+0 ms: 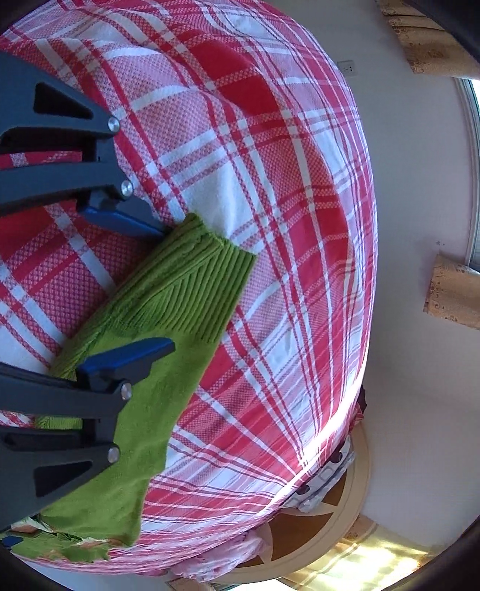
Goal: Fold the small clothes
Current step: 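Reach the left gripper to the other sleeve cuff and grasp it, then lift the cuff with the left gripper and fold the sleeve across the body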
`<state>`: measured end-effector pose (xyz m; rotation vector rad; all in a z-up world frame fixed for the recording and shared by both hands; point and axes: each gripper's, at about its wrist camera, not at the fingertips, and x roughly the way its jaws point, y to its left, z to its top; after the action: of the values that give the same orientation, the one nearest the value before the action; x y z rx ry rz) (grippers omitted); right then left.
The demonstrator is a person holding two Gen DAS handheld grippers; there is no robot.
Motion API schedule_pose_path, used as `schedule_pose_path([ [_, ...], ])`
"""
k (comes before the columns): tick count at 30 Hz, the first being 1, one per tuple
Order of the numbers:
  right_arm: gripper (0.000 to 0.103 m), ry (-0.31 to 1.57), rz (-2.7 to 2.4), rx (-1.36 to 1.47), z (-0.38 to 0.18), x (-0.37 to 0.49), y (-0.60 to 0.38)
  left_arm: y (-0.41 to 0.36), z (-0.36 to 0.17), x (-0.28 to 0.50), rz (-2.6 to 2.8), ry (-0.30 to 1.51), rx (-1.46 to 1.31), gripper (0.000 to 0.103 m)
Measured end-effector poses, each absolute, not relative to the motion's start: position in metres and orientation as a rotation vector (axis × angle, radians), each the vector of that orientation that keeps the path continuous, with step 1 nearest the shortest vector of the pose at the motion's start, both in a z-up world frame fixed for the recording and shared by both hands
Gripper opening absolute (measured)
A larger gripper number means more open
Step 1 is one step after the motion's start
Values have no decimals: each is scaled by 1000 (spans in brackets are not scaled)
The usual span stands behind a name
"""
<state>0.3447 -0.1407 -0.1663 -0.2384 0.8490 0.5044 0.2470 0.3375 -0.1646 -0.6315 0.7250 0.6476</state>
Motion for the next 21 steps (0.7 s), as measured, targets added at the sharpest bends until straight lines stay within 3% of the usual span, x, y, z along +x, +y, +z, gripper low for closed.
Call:
schedule_pose_path([
  [1, 78, 849, 504, -238, -166, 345, -141, 339, -165, 248, 647, 717, -639, 48],
  [3, 78, 848, 505, -238, -166, 345, -141, 343, -165, 245, 631, 690, -672, 28],
  [4, 78, 848, 505, -238, -166, 345, -141, 346, -166, 244, 603, 676, -700, 9],
  [21, 81, 856, 508, -257, -167, 344, -137, 319, -92, 251, 396, 493, -632, 7],
])
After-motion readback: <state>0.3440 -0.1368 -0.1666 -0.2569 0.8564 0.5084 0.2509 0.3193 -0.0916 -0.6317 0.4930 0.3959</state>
